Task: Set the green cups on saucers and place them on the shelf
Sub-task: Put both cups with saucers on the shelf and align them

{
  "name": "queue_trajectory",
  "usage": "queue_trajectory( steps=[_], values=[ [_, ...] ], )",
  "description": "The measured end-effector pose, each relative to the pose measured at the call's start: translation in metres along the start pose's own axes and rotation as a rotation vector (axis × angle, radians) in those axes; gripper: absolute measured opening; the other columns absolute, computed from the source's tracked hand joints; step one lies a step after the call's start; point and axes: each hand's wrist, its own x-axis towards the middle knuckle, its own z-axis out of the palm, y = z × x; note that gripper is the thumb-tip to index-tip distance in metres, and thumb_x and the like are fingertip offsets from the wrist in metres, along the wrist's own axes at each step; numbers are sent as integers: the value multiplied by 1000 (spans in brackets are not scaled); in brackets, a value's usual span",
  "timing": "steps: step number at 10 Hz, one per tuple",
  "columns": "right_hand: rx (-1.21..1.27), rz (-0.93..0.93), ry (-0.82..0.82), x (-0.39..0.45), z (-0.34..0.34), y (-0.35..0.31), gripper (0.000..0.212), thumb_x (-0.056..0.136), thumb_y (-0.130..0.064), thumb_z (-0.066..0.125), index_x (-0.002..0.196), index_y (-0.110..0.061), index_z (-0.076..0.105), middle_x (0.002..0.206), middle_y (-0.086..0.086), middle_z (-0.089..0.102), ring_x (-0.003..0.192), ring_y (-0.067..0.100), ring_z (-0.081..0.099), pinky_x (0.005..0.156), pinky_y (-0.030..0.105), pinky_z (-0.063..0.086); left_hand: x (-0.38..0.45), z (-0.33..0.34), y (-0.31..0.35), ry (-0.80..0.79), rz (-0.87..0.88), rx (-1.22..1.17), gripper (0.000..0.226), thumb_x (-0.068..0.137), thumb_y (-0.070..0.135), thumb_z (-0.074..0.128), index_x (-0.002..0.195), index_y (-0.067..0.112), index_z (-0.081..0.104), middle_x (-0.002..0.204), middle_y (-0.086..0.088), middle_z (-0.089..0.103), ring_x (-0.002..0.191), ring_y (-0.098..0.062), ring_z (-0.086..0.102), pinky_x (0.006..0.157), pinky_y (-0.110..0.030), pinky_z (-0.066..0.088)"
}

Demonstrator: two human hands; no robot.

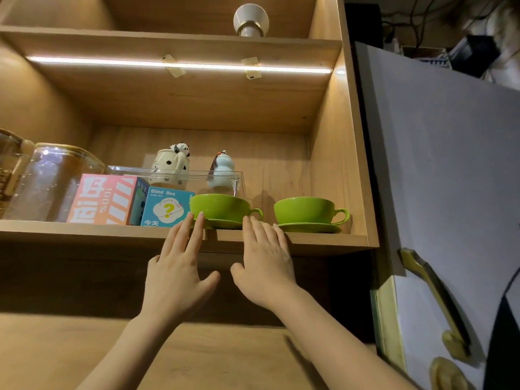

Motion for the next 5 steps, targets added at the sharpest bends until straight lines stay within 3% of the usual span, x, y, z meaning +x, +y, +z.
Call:
queue_trajectory(
  steps=[1, 3, 4, 5],
  values=[
    [-31, -48, -75, -5, -8, 5, 75, 91, -27, 43, 149, -18, -5, 160, 2, -8, 147, 16, -10, 114, 32, -13, 0, -5, 1, -50, 12, 12, 99, 80, 41, 57, 137, 27, -22, 157, 6, -7, 145, -15, -2, 103, -34, 39],
    [-227, -103, -195, -25, -35, 30, 78, 89, -17, 43, 149, -18, -8, 160, 2, -12, 147, 15, -10, 120, 34, -4, 12, -29, -2, -396, -52, -87, 104, 78, 28, 65, 145, 13, -13, 157, -5, -15, 144, -16, -14, 118, -37, 8],
    [-224, -129, -225, -42, -56, 34, 76, 89, -12, 40, 150, -17, -5, 161, 2, -5, 147, 14, -4, 120, 34, 0, 14, -49, 2, -551, -77, 8, 100, 80, 30, 63, 145, 14, -10, 157, -5, -13, 145, -18, -9, 118, -45, 12],
    [-103, -123, -192, -63, -86, 34, 73, 89, -7, 40, 150, -22, 4, 160, -1, 13, 146, 14, 11, 119, 31, 9, 13, -71, 12, -562, -122, -27, 91, 81, 27, 63, 147, 13, 2, 157, -10, 11, 144, -25, 15, 113, -38, 24]
  ],
)
